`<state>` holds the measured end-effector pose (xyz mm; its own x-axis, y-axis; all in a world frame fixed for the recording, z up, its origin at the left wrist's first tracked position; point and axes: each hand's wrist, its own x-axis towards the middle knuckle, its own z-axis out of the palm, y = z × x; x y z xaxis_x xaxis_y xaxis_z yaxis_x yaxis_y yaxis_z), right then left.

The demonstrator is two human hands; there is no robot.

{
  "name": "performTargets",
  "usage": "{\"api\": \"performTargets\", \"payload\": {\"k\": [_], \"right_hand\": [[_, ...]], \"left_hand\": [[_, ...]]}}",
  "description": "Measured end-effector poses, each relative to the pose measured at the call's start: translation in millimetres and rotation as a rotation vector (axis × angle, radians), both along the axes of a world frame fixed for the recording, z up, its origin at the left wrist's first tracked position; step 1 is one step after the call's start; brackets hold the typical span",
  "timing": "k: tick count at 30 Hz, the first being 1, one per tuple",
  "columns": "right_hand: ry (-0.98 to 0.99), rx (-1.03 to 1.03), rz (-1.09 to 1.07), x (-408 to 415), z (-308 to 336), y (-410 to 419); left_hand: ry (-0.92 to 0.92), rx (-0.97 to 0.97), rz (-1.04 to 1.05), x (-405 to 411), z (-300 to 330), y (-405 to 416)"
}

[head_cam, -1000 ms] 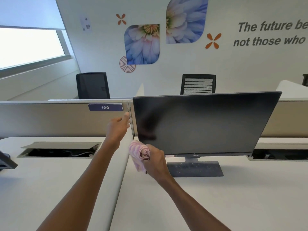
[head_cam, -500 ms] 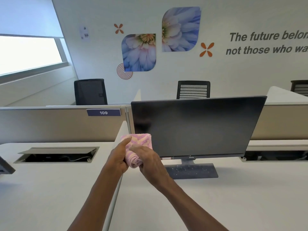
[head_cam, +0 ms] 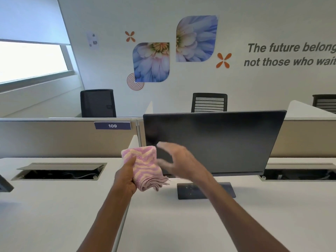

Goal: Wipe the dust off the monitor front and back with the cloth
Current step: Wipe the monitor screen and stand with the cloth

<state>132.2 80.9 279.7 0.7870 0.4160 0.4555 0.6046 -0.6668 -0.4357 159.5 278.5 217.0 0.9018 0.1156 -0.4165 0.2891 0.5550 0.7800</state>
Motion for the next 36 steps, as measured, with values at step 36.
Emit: {"api": "performTargets", "payload": {"k": [36], "right_hand": [[-0.172,-0.312,-0.559,104,41,-97]], "left_hand": [[-0.463,1.031,0.299,66,67,-48]]}}
